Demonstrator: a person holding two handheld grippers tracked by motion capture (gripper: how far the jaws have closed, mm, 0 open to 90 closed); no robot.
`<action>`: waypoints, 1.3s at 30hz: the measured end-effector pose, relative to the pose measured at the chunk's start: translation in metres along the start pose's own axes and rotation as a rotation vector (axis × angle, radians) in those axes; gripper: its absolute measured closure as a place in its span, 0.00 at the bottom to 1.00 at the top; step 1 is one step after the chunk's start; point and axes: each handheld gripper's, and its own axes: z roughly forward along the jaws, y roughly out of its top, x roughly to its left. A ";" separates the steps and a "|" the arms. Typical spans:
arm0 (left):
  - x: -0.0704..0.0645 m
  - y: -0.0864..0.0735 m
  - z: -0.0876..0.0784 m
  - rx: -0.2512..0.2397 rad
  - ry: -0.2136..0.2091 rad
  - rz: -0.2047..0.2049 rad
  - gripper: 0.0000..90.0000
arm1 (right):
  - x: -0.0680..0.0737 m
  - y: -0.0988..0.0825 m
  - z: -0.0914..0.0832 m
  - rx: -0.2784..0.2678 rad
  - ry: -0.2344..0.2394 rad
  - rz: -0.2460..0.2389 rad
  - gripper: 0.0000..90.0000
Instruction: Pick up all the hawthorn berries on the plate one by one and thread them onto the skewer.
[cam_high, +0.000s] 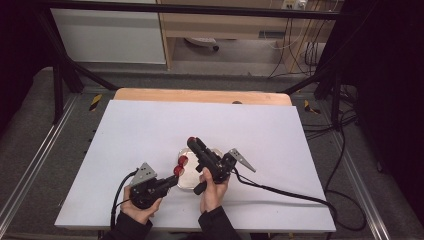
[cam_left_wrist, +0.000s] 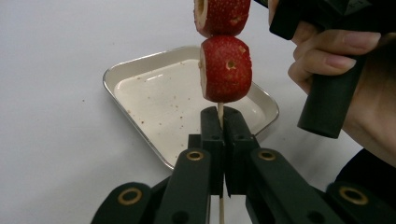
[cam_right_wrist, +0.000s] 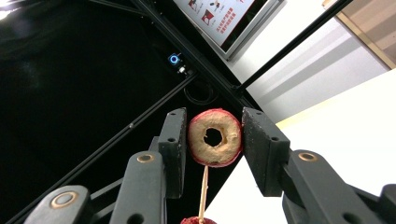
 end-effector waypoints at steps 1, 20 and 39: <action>0.000 0.000 0.000 -0.001 0.004 -0.003 0.98 | 0.000 -0.001 0.000 0.001 0.000 0.002 0.69; -0.004 -0.001 0.009 0.003 0.012 -0.074 0.98 | -0.002 -0.022 -0.003 0.036 -0.011 0.014 0.69; 0.014 -0.005 0.005 0.008 0.026 -0.012 0.98 | -0.016 0.026 -0.017 0.387 -0.159 -0.255 0.25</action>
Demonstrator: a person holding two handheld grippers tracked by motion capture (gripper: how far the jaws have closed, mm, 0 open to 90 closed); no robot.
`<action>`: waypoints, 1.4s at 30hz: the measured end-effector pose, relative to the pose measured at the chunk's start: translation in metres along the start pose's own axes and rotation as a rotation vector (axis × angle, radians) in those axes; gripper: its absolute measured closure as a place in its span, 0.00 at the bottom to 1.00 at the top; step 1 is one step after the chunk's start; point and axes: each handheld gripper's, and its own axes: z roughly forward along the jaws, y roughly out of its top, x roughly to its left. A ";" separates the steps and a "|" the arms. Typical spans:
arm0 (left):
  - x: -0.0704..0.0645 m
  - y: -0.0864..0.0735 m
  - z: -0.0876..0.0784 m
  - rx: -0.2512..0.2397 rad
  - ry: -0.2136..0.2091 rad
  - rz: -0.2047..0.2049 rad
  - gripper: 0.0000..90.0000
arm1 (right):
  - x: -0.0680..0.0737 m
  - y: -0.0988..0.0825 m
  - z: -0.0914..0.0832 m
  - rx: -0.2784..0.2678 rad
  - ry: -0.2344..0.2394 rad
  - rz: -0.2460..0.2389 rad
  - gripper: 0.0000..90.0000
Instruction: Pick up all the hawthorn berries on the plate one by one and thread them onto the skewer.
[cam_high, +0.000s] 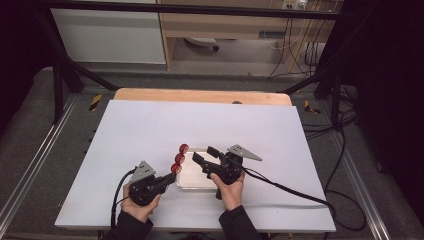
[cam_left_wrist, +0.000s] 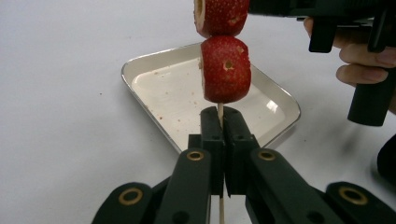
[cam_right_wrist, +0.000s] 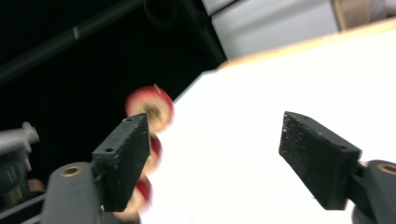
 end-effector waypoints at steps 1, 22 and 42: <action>0.001 0.000 0.000 0.002 0.003 0.004 0.98 | -0.004 0.000 -0.002 0.019 -0.016 -0.029 0.23; 0.007 0.007 0.001 0.077 -0.016 0.071 0.98 | -0.060 0.002 -0.060 0.374 -0.090 -0.309 0.01; -0.001 0.046 0.040 0.200 -0.020 0.099 0.98 | -0.091 -0.004 -0.113 0.415 -0.144 -0.353 0.01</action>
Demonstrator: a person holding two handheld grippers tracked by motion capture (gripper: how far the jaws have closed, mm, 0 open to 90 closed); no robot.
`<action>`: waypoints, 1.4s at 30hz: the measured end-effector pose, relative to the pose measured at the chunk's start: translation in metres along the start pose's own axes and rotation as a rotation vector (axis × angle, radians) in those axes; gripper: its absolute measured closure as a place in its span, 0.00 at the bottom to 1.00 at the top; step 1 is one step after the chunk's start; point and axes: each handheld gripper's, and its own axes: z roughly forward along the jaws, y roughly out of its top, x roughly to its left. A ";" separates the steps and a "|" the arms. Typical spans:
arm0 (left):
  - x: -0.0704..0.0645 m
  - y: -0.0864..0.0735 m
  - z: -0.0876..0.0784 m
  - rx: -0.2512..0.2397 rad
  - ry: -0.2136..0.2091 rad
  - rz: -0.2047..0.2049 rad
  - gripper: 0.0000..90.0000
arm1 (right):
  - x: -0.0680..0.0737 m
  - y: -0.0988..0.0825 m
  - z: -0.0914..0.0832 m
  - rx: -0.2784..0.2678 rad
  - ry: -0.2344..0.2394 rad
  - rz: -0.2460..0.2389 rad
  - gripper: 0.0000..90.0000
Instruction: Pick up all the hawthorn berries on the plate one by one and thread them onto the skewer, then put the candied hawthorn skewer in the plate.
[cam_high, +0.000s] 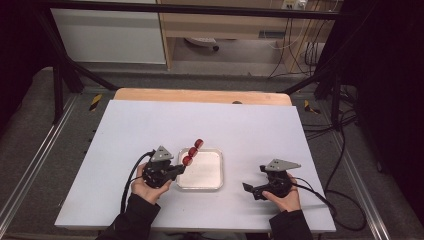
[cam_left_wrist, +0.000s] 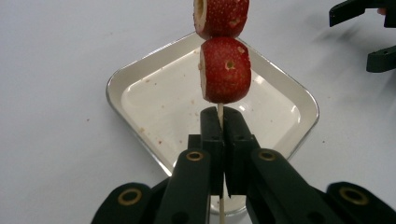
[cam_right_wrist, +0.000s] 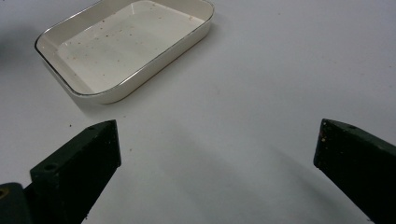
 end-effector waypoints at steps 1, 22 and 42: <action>0.000 0.002 0.001 0.006 0.000 0.001 0.98 | -0.001 -0.001 -0.001 -0.005 -0.002 0.000 0.01; -0.006 0.011 0.043 0.186 0.073 0.026 0.98 | -0.006 -0.006 -0.009 0.000 -0.007 0.017 0.01; -0.014 0.003 0.055 0.248 0.095 0.026 0.97 | -0.008 -0.006 -0.011 -0.006 -0.008 0.024 0.01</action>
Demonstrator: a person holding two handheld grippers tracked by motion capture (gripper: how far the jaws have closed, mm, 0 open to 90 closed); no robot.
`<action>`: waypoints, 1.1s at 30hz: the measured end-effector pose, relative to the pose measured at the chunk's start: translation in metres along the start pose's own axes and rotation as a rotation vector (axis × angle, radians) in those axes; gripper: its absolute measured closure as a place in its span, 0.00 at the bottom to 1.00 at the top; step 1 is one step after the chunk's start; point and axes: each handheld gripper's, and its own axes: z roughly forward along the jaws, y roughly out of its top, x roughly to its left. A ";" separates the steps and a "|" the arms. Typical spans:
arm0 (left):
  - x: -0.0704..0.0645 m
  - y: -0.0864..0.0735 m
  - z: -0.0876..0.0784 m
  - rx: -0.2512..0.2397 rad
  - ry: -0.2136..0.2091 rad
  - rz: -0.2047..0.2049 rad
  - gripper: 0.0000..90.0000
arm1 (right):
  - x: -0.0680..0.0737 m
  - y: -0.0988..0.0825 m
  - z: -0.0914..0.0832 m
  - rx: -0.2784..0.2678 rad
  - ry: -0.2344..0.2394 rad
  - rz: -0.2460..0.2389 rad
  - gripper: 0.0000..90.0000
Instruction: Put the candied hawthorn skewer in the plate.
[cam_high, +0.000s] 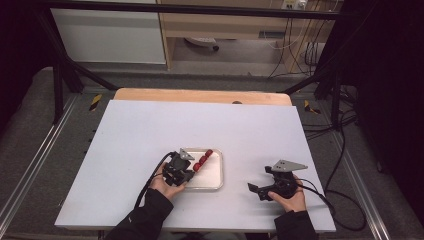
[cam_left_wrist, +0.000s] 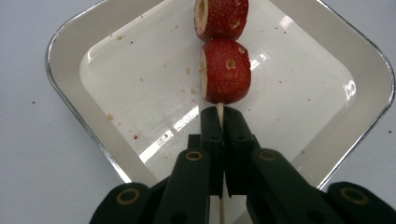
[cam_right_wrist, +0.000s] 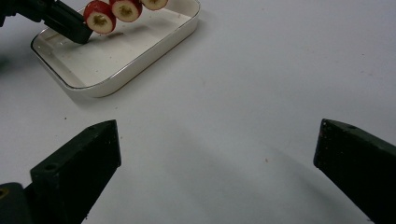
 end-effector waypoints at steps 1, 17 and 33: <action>0.000 0.000 0.000 0.000 0.002 0.005 0.97 | 0.000 0.000 0.000 0.000 0.000 0.000 0.01; 0.015 -0.006 -0.026 -0.077 -0.033 0.091 0.47 | 0.000 0.001 -0.002 -0.013 0.000 0.011 0.01; 0.063 -0.062 -0.056 -0.142 -0.045 0.035 0.10 | 0.000 0.000 -0.001 0.003 -0.006 0.011 0.01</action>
